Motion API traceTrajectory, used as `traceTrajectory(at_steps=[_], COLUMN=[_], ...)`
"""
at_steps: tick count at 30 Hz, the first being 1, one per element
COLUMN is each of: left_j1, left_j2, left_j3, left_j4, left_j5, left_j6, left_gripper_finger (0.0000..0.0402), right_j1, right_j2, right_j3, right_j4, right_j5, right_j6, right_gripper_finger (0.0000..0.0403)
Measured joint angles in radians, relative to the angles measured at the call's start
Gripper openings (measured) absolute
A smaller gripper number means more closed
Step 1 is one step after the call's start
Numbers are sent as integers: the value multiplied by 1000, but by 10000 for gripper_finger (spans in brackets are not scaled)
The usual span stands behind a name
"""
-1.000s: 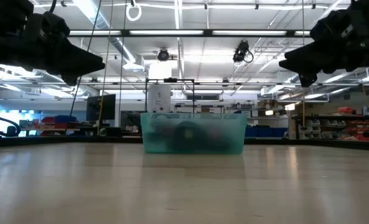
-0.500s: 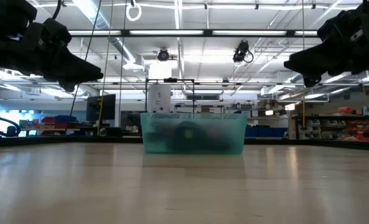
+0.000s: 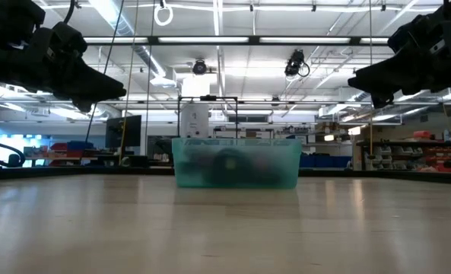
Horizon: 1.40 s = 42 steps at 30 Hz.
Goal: Pick and place USB-C Cables
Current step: Return to Home Position
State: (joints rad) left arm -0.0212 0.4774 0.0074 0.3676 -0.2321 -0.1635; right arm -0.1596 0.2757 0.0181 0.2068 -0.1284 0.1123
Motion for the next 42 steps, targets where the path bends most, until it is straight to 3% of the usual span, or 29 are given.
traceTrajectory(at_steps=[28, 42], left_j1=[0, 0], left_j2=[0, 0], left_j3=[0, -1], left_j4=[6, 25], left_j5=[0, 0], left_j6=[-8, 97], left_gripper_finger=[117, 117], right_j1=[-1, 0], right_j2=[1, 1], right_j3=[0, 0], right_j4=[0, 1], right_j5=[15, -26], right_j6=[-27, -29], right_gripper_finger=[130, 130])
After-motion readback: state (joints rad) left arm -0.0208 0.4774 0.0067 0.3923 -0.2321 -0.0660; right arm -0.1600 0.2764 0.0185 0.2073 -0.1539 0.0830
